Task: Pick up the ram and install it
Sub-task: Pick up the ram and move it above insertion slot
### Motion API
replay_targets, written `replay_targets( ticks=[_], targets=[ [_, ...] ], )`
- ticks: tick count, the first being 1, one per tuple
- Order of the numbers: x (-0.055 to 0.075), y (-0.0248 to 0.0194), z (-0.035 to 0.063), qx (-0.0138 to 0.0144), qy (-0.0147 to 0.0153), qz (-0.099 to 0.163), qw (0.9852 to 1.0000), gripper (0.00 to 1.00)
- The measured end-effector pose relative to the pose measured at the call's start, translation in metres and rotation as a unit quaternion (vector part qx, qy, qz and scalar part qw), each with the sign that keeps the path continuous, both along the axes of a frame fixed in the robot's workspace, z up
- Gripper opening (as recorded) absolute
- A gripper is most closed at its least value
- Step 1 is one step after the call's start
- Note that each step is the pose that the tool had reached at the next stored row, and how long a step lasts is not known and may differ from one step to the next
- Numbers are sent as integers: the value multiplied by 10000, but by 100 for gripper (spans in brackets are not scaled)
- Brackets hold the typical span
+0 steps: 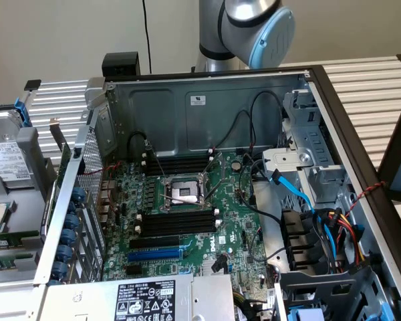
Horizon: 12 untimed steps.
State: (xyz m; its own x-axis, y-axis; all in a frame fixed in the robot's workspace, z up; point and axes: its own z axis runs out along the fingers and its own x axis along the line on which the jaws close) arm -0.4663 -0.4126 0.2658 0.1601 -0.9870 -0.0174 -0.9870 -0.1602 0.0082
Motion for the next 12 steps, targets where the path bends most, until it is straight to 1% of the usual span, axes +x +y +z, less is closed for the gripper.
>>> replay_targets(
  ticks=[3, 6, 9, 12],
  targets=[
    [0, 0, 0, 0, 0, -8, 10000, 27],
    [-1, 0, -5, -1, 1, -193, 9998, 27],
    [-1, -3, -7, 0, -1, -231, 9997, 27],
    [-1, -55, -5, -1, 1, -252, 9997, 27]
  ],
)
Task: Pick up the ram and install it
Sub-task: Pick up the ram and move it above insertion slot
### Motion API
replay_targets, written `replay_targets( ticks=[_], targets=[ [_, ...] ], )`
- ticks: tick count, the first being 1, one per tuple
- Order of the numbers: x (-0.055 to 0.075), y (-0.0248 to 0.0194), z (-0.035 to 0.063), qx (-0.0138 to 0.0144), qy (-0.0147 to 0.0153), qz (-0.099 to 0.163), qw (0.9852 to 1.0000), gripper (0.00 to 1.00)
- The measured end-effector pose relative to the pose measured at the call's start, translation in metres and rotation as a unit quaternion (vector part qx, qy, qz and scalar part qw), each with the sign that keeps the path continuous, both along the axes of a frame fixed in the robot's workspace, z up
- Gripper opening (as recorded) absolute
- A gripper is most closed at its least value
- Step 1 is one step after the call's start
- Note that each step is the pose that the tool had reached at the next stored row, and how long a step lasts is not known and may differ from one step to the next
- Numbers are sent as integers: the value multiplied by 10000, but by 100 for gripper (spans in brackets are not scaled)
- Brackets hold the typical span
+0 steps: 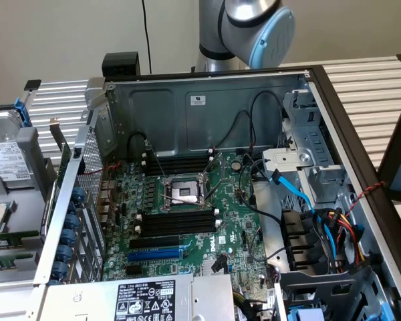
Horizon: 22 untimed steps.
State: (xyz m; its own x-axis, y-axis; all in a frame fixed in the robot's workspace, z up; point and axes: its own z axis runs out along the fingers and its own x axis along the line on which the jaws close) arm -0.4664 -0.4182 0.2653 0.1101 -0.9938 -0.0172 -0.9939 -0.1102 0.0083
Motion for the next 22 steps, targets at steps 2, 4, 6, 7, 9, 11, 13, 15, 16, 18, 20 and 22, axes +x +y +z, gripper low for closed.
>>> replay_targets(
  ticks=[2, 4, 6, 7, 9, 11, 13, 15, 16, 18, 20, 22],
  targets=[
    [0, -34, -2, 1, -1, -22, 10000, 27],
    [0, -62, -8, 0, -1, -55, 10000, 27],
    [0, -94, -37, 1, -3, -86, 10000, 27],
    [0, -107, -55, 1, -3, -101, 9999, 27],
    [1, -124, -92, 1, -4, -125, 9999, 27],
    [0, -132, -127, 1, -4, -145, 9999, 27],
    [0, -134, -165, 2, -5, -163, 9999, 27],
    [0, -136, -201, 1, -4, -179, 9998, 27],
    [0, -137, -219, 1, -3, -188, 9998, 27],
    [1, -139, -256, 1, -4, -206, 9998, 27],
    [1, -140, -279, 1, -4, -216, 9998, 27],
    [0, -140, -293, 1, -3, -221, 9998, 27]
  ],
)
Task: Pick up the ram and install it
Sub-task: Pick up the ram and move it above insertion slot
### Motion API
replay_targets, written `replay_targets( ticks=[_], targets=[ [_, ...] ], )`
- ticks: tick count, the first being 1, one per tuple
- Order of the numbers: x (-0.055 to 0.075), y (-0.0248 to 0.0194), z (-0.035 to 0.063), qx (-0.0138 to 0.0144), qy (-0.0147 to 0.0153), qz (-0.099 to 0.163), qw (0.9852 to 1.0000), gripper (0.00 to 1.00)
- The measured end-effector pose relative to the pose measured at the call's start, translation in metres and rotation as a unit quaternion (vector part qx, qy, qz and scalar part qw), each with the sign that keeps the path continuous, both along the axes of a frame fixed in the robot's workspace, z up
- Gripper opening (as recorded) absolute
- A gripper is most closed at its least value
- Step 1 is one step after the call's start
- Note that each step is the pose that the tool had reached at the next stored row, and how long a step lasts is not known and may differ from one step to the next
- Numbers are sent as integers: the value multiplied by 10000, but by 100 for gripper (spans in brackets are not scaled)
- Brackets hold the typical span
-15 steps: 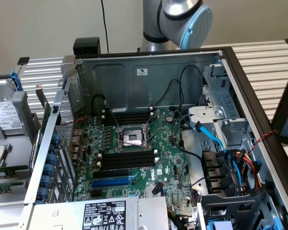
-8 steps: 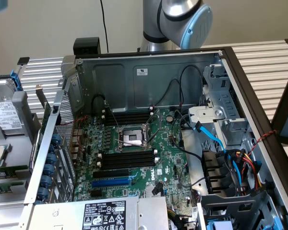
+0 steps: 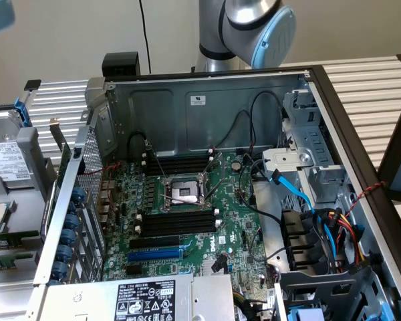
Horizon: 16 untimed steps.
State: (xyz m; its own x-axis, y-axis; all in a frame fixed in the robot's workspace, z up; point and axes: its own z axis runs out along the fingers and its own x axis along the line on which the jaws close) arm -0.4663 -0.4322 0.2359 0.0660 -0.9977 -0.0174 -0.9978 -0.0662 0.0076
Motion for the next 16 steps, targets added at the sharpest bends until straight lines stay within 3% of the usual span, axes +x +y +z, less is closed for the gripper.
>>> replay_targets(
  ticks=[8, 12, 16],
  targets=[
    [0, -27, -17, 0, 0, -5, 10000, 27],
    [1, -29, -38, 0, -1, -222, 9998, 27],
    [3, -33, -41, 0, -1, -252, 9997, 27]
  ],
)
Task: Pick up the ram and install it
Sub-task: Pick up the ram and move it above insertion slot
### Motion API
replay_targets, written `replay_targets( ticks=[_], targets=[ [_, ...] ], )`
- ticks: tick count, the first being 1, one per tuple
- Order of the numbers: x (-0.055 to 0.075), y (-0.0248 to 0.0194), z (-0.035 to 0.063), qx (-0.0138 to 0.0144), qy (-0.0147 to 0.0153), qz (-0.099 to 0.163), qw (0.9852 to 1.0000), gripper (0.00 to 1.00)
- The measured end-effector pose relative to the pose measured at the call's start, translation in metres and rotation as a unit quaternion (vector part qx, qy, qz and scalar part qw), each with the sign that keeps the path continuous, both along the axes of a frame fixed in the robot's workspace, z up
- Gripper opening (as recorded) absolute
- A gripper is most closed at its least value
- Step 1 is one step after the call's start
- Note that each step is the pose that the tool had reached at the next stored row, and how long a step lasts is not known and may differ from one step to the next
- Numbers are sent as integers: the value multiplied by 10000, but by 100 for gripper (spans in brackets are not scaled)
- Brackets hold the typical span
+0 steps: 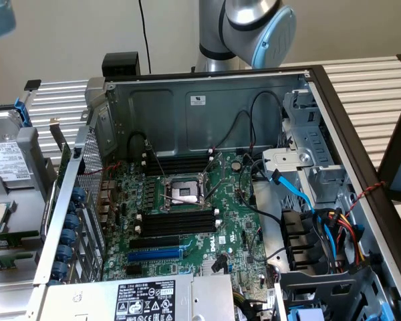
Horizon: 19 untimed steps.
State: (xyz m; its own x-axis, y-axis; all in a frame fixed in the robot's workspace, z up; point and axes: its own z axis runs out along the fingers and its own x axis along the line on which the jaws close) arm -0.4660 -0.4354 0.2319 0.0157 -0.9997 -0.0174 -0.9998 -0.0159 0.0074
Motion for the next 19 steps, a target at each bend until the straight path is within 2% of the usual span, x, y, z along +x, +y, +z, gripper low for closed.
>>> replay_targets(
  ticks=[8, 19],
  targets=[
    [5, -4, -121, 0, -3, -47, 10000, 27],
    [15, -6, -159, 0, -3, -69, 10000, 27]
  ],
)
